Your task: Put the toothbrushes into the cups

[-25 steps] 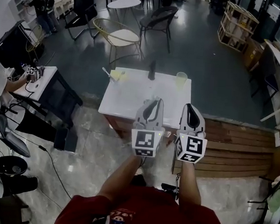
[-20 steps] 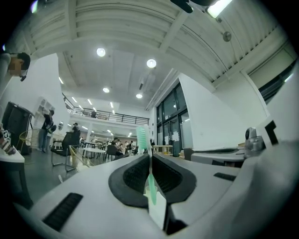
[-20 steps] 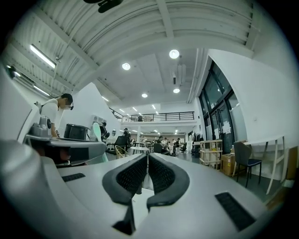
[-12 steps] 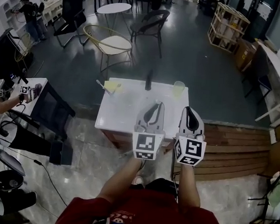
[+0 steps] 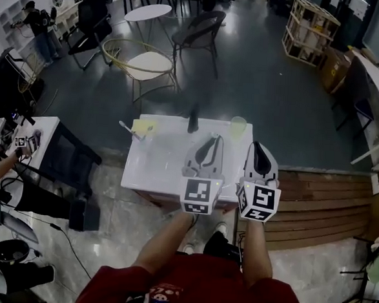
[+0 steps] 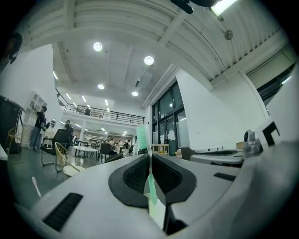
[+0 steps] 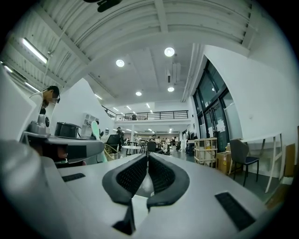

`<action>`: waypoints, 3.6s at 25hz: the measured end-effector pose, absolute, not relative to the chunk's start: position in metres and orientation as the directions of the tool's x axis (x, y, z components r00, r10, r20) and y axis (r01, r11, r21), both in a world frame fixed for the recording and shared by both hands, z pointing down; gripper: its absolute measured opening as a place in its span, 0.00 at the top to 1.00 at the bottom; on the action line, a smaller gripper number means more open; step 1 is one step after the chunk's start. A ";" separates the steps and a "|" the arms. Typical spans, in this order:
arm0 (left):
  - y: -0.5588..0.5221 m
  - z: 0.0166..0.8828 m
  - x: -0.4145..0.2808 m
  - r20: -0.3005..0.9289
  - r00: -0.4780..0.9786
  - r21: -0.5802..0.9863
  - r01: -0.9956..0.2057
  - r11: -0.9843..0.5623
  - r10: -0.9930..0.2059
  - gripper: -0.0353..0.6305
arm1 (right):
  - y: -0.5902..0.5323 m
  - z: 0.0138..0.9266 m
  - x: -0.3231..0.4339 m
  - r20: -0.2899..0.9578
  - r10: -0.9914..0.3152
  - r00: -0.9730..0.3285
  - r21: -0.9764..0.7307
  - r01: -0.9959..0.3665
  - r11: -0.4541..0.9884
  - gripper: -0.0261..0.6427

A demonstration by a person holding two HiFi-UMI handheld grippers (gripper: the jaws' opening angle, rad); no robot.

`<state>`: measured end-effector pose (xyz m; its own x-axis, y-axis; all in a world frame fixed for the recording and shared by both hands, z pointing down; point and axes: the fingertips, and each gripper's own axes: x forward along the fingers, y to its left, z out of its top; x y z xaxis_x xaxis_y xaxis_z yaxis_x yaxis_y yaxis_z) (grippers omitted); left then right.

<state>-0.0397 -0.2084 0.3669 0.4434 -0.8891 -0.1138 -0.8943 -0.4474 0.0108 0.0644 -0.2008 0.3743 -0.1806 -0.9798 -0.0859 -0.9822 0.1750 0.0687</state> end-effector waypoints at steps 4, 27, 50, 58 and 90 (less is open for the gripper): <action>-0.242 0.364 -0.015 -0.106 0.439 0.000 -0.897 -0.441 -0.892 0.88 | -0.235 0.374 0.093 -0.086 -0.980 -0.177 0.045 -0.984 0.174 0.91; -0.366 0.382 0.069 -0.030 0.387 -0.020 -0.922 -0.386 -0.922 0.88 | -0.358 0.392 0.183 -0.051 -0.972 -0.228 -0.007 -0.973 0.229 0.91; -0.442 0.468 0.051 0.127 0.468 0.091 -0.884 -0.459 -0.875 0.88 | -0.429 0.466 0.162 0.104 -0.980 -0.171 -0.045 -0.985 0.167 0.91; -0.446 0.517 0.055 0.190 0.484 0.176 -0.873 -0.455 -0.854 0.88 | -0.433 0.502 0.155 0.181 -0.968 -0.171 -0.033 -0.985 0.168 0.91; -0.450 0.590 0.057 0.285 0.502 0.198 -0.864 -0.462 -0.816 0.88 | -0.432 0.535 0.148 0.255 -0.953 -0.162 0.012 -0.985 0.171 0.91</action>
<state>0.0573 -0.4500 0.5901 0.5019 -0.8165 0.2854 -0.8644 -0.4623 0.1976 0.1482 -0.4315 0.5350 -0.1623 -0.9532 0.2552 -0.9852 0.1710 0.0123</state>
